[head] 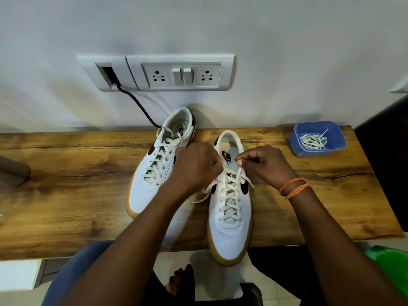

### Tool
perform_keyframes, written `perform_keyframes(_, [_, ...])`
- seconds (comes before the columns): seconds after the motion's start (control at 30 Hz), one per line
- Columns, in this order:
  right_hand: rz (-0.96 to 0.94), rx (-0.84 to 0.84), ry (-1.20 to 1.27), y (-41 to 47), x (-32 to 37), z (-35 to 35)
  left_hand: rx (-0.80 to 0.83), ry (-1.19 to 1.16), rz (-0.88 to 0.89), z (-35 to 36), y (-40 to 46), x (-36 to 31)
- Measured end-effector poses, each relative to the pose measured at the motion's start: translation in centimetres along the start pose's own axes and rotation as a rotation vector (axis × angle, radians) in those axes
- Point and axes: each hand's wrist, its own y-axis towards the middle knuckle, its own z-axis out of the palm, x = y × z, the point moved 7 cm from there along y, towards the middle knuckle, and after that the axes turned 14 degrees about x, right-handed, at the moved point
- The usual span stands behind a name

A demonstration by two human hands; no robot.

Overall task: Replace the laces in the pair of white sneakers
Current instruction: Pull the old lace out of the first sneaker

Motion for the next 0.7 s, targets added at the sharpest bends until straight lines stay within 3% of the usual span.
perform_keyframes(0.07, [0.002,0.006,0.008,0.0,0.0,0.0,-0.019,0.057,-0.112,-1.5,-0.2,1.5])
perform_keyframes(0.2, [0.016,0.018,-0.014,0.0,-0.1,0.0,0.136,0.219,-0.391,-2.6,-1.3,5.4])
perform_keyframes(0.4, [0.044,0.013,-0.075,-0.1,0.3,0.2,0.552,0.313,-0.409,0.9,-1.9,5.2])
perform_keyframes(0.47, [0.035,-0.011,-0.128,-0.2,0.7,0.2,0.604,0.302,-0.384,1.6,-1.8,5.0])
perform_keyframes(0.53, [0.035,-0.009,-0.164,-0.4,1.2,0.6,0.547,0.232,-0.330,1.6,-1.2,5.0])
perform_keyframes(0.63, [0.077,0.035,-0.286,-0.8,2.4,2.0,0.216,0.043,-0.114,0.1,0.5,3.8])
perform_keyframes(0.7, [0.104,0.045,-0.398,-0.9,3.0,2.6,0.091,-0.062,0.060,-0.4,1.0,2.3])
